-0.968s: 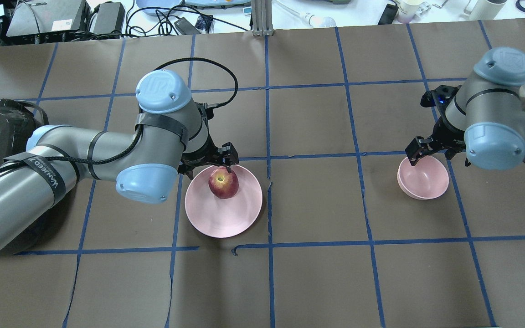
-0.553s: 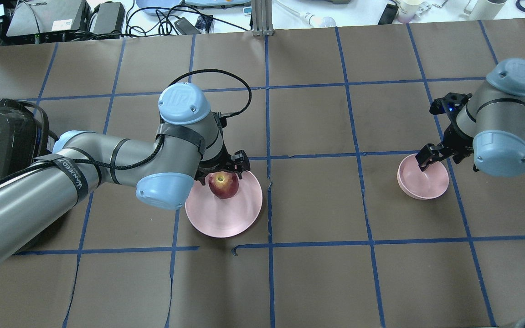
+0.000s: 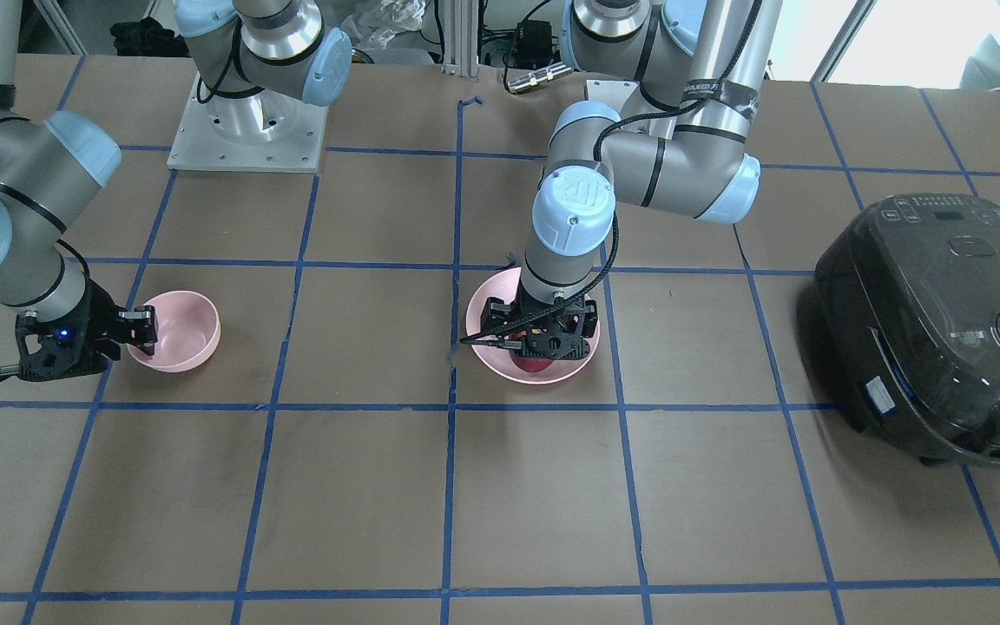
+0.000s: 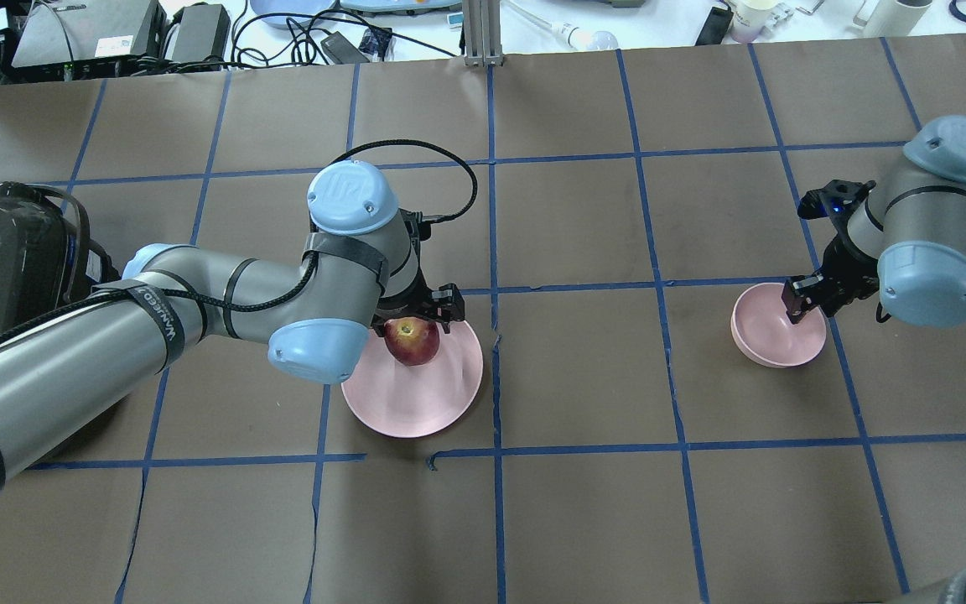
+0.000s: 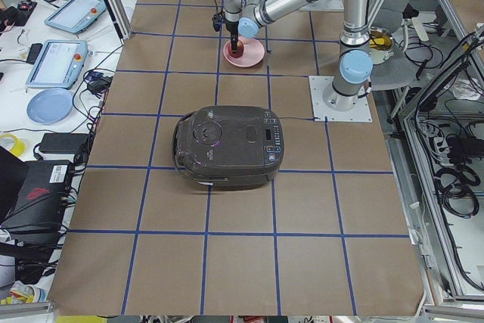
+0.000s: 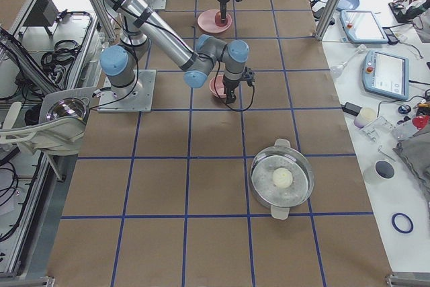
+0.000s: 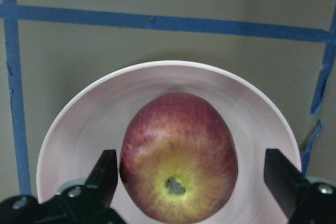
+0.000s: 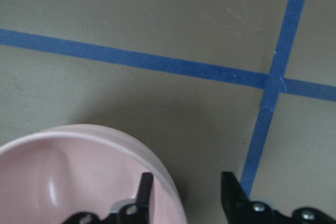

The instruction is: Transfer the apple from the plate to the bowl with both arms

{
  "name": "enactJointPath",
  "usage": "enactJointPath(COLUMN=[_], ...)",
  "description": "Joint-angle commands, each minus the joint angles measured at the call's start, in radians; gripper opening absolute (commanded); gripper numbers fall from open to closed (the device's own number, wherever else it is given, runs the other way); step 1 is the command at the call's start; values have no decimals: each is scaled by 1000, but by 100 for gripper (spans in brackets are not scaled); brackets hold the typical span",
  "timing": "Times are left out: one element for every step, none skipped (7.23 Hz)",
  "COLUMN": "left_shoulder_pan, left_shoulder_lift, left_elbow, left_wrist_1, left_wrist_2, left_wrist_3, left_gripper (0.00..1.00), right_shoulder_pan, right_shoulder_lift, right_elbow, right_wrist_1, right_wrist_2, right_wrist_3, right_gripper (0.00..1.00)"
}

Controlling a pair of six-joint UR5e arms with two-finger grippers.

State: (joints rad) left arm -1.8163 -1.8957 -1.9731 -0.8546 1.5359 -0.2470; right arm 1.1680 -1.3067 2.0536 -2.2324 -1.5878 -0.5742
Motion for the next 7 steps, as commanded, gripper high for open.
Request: enactJointPath(left_shoulder_pan=[-1,2,2,5,5,5,5], left_shoulder_lift=[-5,-6,-3,6,6,7,3], left_elbow=[0,0,5,22,84,182,271], left_wrist_1=[-3,-9,-9,-8,-80,-209,-313], left_wrist_2=[0,-2,1,1,0,0,1], left_wrist_3=[9,11,11,11,8,6,-3], left_gripper=[73,31,6,0,0,0,0], right_shoulder_pan=[7,9,34,95,160,238,310], right_shoulder_lift=[-12,-16,-35,-43,-48,-42,-34], right_elbow=[-6,-10,-16,-44,-77,-91,-87], right_wrist_1=[45,77,94,108,123,119,106], right_wrist_2=[15,119,141,161,184,225,239], right_wrist_3=[4,75,152,161,253,374,448], right_gripper=[0,0,0,0,0,0,0])
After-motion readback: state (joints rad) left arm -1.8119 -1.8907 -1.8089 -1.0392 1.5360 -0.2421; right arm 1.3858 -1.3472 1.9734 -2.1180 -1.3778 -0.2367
